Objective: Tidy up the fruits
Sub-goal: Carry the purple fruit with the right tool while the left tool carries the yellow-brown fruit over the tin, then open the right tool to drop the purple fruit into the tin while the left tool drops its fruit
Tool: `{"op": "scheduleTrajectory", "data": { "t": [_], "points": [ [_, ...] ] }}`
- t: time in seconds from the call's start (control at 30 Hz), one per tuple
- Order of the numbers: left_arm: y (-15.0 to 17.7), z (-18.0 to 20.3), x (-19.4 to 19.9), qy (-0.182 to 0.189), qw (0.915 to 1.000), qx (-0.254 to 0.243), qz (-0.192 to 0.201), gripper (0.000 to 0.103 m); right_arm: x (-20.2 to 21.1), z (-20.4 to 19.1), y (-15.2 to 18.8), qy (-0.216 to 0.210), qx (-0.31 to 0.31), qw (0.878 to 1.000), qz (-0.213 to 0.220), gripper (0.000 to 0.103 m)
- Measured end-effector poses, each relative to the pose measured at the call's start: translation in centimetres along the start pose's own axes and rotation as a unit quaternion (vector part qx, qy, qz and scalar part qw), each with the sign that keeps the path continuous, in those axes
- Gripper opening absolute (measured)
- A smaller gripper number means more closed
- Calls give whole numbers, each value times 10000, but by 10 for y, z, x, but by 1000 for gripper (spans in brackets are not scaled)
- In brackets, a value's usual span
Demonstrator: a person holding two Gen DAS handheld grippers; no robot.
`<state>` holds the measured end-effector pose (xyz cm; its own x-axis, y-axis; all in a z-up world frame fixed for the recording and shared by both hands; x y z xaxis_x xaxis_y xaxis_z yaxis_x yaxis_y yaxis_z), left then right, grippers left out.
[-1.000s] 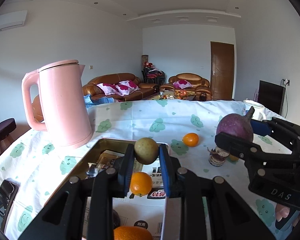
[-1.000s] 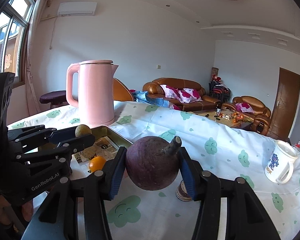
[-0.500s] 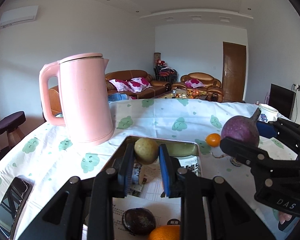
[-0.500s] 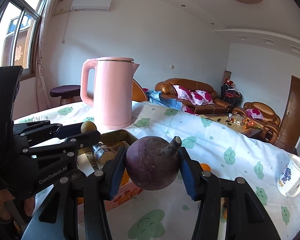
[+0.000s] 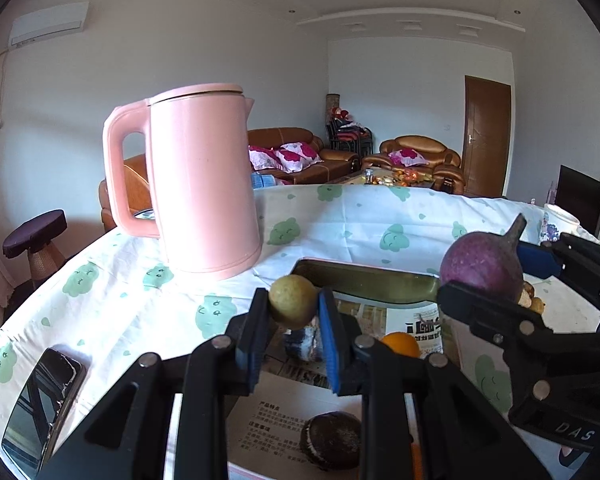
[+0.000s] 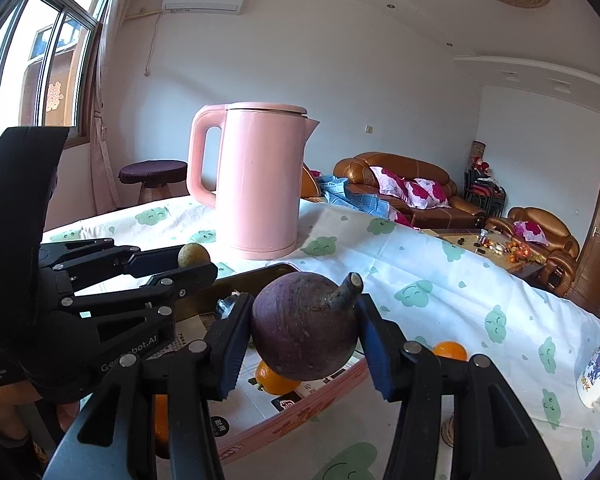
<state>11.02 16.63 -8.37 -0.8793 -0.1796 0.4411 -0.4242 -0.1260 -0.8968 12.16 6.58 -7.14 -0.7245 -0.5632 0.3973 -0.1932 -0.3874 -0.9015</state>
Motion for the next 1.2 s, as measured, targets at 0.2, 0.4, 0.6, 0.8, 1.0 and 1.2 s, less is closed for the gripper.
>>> {"op": "scheduleTrajectory", "data": {
  "t": [0.2,0.4,0.6,0.8,1.0,1.2],
  "points": [
    [6,-12,-8,-22,9998,76,-172,26,-16,-11,7,-111,14,9998,-178,53],
    [15,-17,-16,65,9990,144,-423,26,-31,-22,17,-169,144,9987,-465,53],
    [18,-16,-18,67,9985,135,-530,28,-45,-30,30,-303,227,9958,-830,54],
    [11,-18,-7,-74,9993,201,-308,69,-35,-36,24,-315,354,9970,-618,73],
    [-10,1,13,102,9995,297,98,82,-4,4,20,68,157,9992,-352,73],
    [-21,60,16,547,9983,10,214,91,24,102,37,999,-508,9926,-469,73]
  ]
}}
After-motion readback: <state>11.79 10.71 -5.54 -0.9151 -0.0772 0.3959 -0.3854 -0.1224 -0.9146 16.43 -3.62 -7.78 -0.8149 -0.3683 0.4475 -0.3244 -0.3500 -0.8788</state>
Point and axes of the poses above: each gripper's, at about its wrist camera, not at the fingertips, and x roughly against the way its jaws point, z to its right, y to its underside, the point moved 10 cm from there along -x, roughly the way its jaws point, and after that the axes turned 5 degrees about y, right-handed, at the moved point
